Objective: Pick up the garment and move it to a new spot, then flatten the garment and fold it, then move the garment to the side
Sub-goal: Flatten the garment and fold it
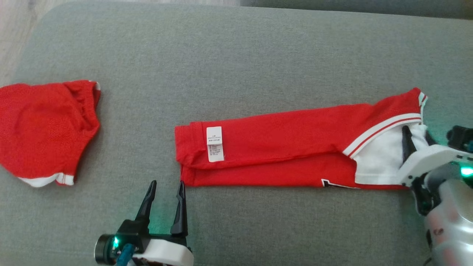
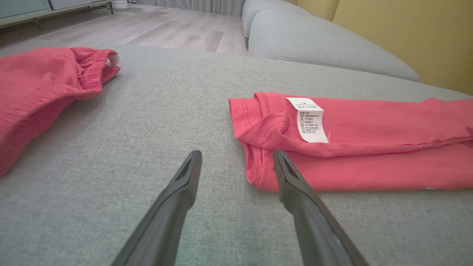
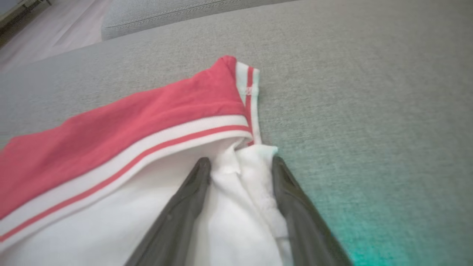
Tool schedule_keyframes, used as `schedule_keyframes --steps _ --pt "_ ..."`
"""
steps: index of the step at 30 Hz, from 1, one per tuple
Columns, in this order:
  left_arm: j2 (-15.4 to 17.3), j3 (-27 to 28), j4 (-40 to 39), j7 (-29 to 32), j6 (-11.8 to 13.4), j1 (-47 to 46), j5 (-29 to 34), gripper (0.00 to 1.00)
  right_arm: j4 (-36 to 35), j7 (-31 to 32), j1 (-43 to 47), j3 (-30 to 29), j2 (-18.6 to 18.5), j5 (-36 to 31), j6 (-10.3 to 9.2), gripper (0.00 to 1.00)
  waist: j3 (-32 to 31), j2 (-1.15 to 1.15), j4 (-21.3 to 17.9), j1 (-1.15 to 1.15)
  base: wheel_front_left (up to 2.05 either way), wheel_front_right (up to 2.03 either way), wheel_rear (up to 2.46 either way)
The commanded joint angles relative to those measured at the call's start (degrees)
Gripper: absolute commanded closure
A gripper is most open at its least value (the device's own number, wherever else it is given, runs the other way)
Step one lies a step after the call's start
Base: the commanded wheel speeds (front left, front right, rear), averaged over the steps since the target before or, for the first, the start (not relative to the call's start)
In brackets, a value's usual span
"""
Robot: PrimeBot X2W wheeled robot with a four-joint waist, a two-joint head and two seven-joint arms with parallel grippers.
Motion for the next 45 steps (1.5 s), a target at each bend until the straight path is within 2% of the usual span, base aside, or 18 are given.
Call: schedule_keyframes --steps 1,5,9,13,16,20,28,33,38,39,40,45 --pt "-0.1 1.7 -1.1 -0.6 0.2 -1.8 -0.2 0.0 1.3 2.0 3.0 4.1 1.7 1.3 0.24 1.0 -0.3 0.0 -0.5 0.0 0.0 0.0 0.0" --pt "-0.1 1.6 -0.9 -0.6 0.0 -1.9 -0.3 0.0 0.0 -2.5 3.8 4.9 -1.8 4.6 0.24 1.0 -1.0 0.0 -1.6 0.0 0.0 0.0 0.0" --pt "-0.1 1.2 -0.5 -0.6 -0.5 -1.8 -0.3 0.0 -0.3 -10.2 2.8 0.8 -7.7 5.0 0.24 1.0 -2.5 0.0 -2.6 0.0 0.0 0.0 0.0" --pt "-0.1 1.0 -0.2 -0.6 -0.6 -1.2 -0.8 0.0 -3.0 -12.1 2.2 -0.4 -9.0 4.6 0.24 1.0 -3.7 0.0 -2.9 0.0 0.0 0.0 0.0" --pt "-0.1 0.8 -0.1 -0.6 -0.7 -0.8 -1.0 0.0 -5.7 -12.3 2.4 1.3 -7.9 5.1 0.24 1.0 -4.1 0.0 -2.8 0.0 0.0 0.0 0.0" --pt "-0.1 0.0 0.3 -0.6 -1.1 -0.2 -1.1 0.0 -13.3 -12.6 4.5 7.2 -4.0 8.6 0.24 1.0 -4.7 0.0 -1.8 0.0 0.0 0.0 0.0" --pt "-0.1 -2.1 0.9 -0.6 -1.7 -0.4 -0.4 0.0 -25.3 -9.4 9.5 20.6 2.2 17.4 0.24 1.0 -4.9 0.0 3.9 0.0 0.0 0.0 0.0" --pt "-0.1 -3.3 1.0 -0.6 -1.9 -0.4 -0.2 0.0 -26.7 -8.1 9.7 24.9 4.4 18.6 0.24 1.0 -5.1 0.0 8.5 0.0 0.0 0.0 0.0" --pt "-0.1 -4.1 1.3 -0.6 -2.0 0.0 -0.3 0.0 -24.2 -7.6 8.3 26.8 6.4 18.2 0.24 1.0 -5.4 0.0 11.9 0.0 0.0 0.0 0.0" --pt "-0.1 -4.2 1.4 -0.6 -2.0 0.1 -0.3 0.0 -23.6 -7.5 8.1 27.0 6.8 18.2 0.24 0.26 -5.4 0.0 12.2 0.0 0.0 0.0 0.0" --pt "-0.1 -4.2 1.5 -0.6 -2.0 0.1 -0.2 0.0 -23.3 -7.7 7.8 27.2 7.1 18.3 0.24 0.0 -5.5 0.0 12.3 0.0 0.0 0.0 0.0" --pt "-0.1 -2.7 1.2 -0.6 -1.6 0.3 -0.2 0.0 -25.1 -11.1 7.4 28.2 7.4 18.5 0.24 0.0 -6.7 0.0 10.8 0.0 0.0 0.0 0.0"
